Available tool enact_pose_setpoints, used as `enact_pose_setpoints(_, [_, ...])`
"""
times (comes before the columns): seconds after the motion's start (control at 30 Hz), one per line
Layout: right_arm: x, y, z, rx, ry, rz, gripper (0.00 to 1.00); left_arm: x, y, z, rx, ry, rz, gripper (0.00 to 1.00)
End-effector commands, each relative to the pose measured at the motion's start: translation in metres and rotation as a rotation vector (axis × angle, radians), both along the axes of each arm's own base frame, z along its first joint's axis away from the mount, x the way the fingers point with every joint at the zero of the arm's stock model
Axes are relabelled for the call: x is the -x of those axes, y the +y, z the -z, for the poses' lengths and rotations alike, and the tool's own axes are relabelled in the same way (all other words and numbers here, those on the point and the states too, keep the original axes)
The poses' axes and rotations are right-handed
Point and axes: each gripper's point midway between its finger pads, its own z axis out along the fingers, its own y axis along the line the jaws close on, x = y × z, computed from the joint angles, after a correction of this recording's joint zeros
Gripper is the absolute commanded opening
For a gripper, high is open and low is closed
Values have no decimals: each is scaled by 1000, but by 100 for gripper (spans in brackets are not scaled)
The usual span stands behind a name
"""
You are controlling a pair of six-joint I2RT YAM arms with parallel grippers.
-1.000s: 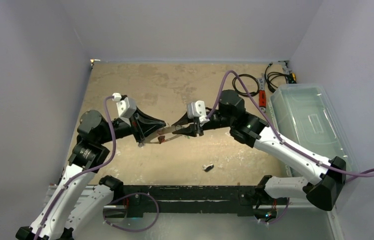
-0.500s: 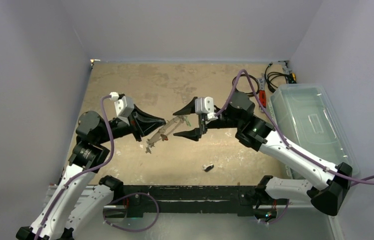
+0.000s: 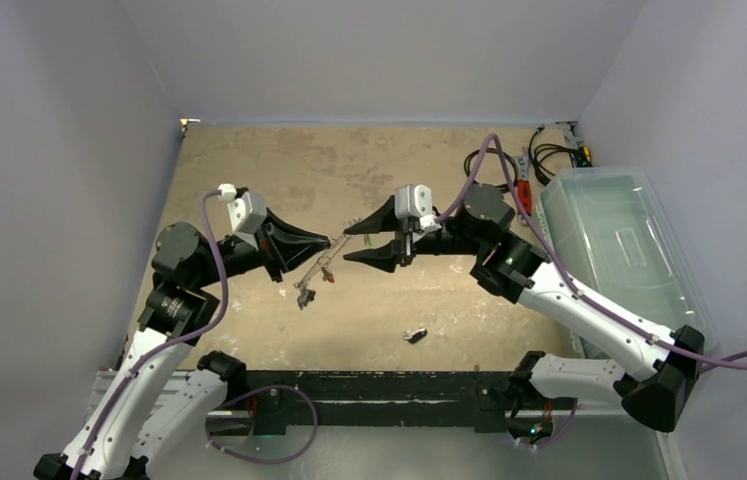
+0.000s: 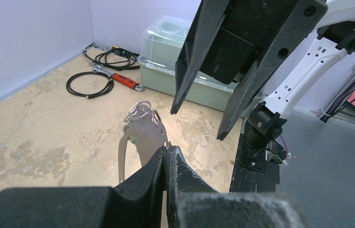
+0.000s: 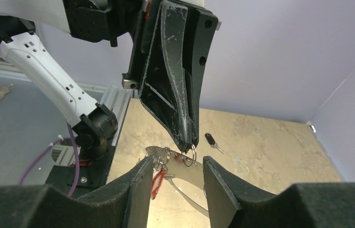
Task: Put the keys on the keyring
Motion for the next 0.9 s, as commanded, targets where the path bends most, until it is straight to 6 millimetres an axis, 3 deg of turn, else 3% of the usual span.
enact_pose_setpoints(0.0, [6, 7, -15, -7, 0, -35, 45, 6, 2, -20, 40, -79, 12, 0])
enact_pose_setpoints(0.57, [-11, 21, 3, 52, 50, 29, 48, 19, 4, -23, 48, -106, 44, 0])
enact_pose_setpoints(0.87, [1, 21, -5, 32, 39, -37, 40, 18, 4, -22, 47, -103, 40, 0])
